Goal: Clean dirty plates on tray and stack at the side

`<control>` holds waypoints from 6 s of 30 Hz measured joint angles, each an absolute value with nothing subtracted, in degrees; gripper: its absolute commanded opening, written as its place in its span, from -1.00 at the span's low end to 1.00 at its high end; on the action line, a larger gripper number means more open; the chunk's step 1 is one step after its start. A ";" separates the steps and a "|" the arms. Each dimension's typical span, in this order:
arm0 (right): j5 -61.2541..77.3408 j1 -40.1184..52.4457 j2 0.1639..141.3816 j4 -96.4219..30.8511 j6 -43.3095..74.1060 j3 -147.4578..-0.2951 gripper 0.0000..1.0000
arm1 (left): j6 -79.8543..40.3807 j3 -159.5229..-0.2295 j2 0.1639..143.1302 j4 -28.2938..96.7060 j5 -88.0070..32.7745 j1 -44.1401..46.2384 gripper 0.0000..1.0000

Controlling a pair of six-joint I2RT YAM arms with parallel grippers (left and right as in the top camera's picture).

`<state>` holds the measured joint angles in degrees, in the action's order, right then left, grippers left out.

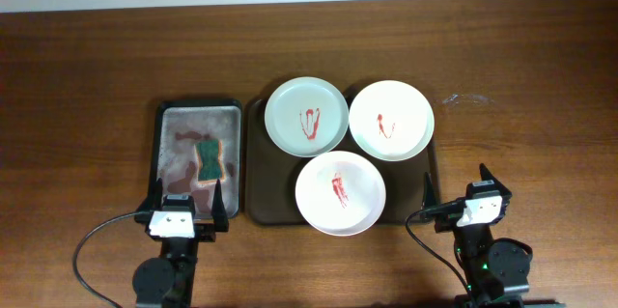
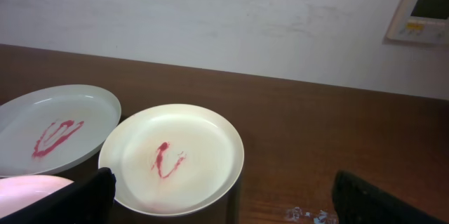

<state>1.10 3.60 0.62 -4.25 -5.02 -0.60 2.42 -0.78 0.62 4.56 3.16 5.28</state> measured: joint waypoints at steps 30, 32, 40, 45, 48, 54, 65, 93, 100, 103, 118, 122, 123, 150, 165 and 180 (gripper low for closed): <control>1.10 3.60 0.62 -4.25 -5.02 -0.60 0.97 | 2.42 -0.78 0.62 4.56 3.16 5.28 0.99; 1.10 3.60 0.62 -4.25 -5.02 -0.60 0.97 | 2.42 -0.78 0.62 4.56 3.16 5.28 0.99; 1.10 3.60 0.62 -4.25 -4.99 -0.60 0.97 | 2.42 -0.78 0.62 4.56 3.16 5.28 0.99; 1.10 3.60 0.62 -4.21 -5.02 -0.60 0.97 | 2.42 -0.78 0.62 4.54 3.16 5.28 0.99; 1.10 3.60 0.62 -4.14 -5.15 -0.60 0.97 | 2.42 -0.78 0.62 4.56 3.18 5.28 0.99; 2.07 3.60 0.62 0.03 -4.75 -0.60 0.97 | 2.42 -0.73 0.62 1.23 3.18 5.28 0.99; 3.07 3.60 12.71 -15.20 -1.76 -14.83 0.97 | 2.33 -13.43 7.81 17.43 6.44 5.26 0.99; 22.02 3.57 63.07 -45.74 -1.30 -51.55 0.97 | -1.32 -45.98 68.71 24.14 0.69 5.26 0.54; 22.17 3.60 63.07 -45.91 -1.32 -51.55 0.97 | -4.38 -46.00 85.12 20.25 3.75 5.15 -0.08; 22.17 3.60 63.07 -45.91 -1.32 -51.55 0.97 | -5.63 -46.00 88.51 20.14 3.88 5.15 -0.12; 22.17 3.57 63.07 -46.81 -1.32 -51.55 0.97 | -6.92 -46.44 93.49 19.79 6.09 5.17 -1.00; 22.17 3.60 65.39 -47.46 -1.30 -51.66 0.86 | -6.92 -46.81 94.06 19.73 2.35 4.71 -1.00; 22.20 3.57 67.42 -47.48 -1.30 -51.66 0.68 | -6.92 -47.00 93.93 19.75 -0.14 4.58 -1.00; 25.36 8.86 93.51 -42.78 2.35 -51.66 -0.41 | -6.92 -46.39 86.54 27.59 -2.46 10.39 -1.00; 25.34 12.43 95.74 -40.21 2.74 -51.66 -0.78 | -6.92 -49.52 74.06 27.75 2.11 10.68 -1.00; 24.05 12.43 95.74 -40.18 2.74 -51.66 -0.87 | -6.94 -49.52 71.88 24.53 10.07 10.85 -1.00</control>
